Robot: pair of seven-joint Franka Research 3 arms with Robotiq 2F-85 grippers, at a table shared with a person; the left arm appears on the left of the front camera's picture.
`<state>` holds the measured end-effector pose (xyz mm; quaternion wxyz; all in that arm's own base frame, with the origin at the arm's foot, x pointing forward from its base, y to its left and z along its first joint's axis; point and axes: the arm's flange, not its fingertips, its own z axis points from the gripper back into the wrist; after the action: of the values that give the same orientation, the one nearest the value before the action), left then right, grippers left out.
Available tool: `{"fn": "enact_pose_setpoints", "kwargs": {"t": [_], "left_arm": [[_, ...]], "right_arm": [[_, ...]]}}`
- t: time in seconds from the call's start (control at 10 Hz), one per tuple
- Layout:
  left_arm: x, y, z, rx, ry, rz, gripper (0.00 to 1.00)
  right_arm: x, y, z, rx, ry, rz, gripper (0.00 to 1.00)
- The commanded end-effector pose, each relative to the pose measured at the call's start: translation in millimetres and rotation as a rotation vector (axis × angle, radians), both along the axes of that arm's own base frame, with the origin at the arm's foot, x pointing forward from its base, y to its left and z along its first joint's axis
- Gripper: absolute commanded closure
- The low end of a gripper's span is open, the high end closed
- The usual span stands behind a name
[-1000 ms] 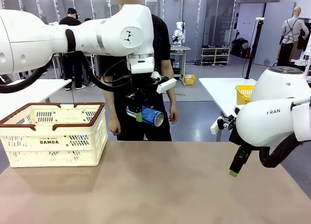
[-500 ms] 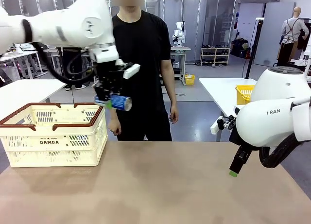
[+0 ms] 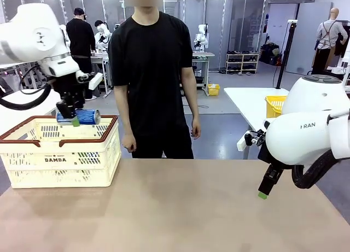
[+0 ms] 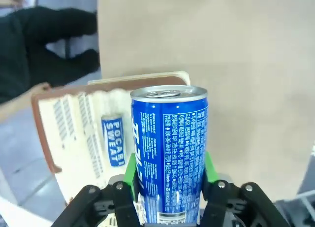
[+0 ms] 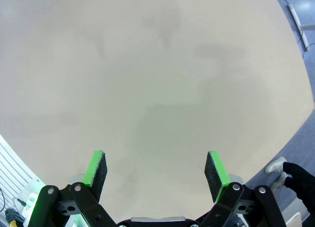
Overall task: Place the drinks into the Shopping basket.
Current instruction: Pick up one drink and place it into the Shopping basket.
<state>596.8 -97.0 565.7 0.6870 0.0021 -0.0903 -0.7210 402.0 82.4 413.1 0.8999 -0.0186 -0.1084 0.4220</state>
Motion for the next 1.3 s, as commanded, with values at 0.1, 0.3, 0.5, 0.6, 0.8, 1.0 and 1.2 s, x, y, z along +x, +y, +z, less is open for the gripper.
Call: {"fn": "enact_pose_setpoints", "kwargs": {"t": [0.1, 0.3, 0.5, 0.6, 0.8, 1.0, 1.2], "left_arm": [[7.8, 25.1, -7.8, -0.031, -0.053, 0.091, 0.43], [29.9, 34.7, -2.3, -0.005, -0.102, 0.107, 0.43], [48.5, 36.0, 2.1, 0.012, -0.124, 0.075, 0.43], [58.6, 35.3, 4.5, -0.003, -0.125, 0.050, 0.43], [71.3, 34.1, 7.5, -0.012, -0.111, 0.049, 0.43], [82.9, 34.3, 7.0, -0.030, -0.107, 0.037, 0.43], [86.3, 32.7, 8.0, -0.027, -0.094, 0.036, 0.43]], "right_arm": [[-0.6, 0.8, -0.4, -0.003, -0.013, -0.010, 0.00], [-0.6, 0.8, -0.4, -0.003, -0.013, -0.010, 0.00], [-0.6, 0.8, -0.4, -0.003, -0.013, -0.010, 0.00], [-0.6, 0.8, -0.4, -0.003, -0.013, -0.010, 0.00], [-0.6, 0.8, -0.4, -0.003, -0.013, -0.010, 0.00], [-0.6, 0.8, -0.4, -0.003, -0.013, -0.010, 0.00], [-0.6, 0.8, -0.4, -0.003, -0.013, -0.010, 0.00]]}}
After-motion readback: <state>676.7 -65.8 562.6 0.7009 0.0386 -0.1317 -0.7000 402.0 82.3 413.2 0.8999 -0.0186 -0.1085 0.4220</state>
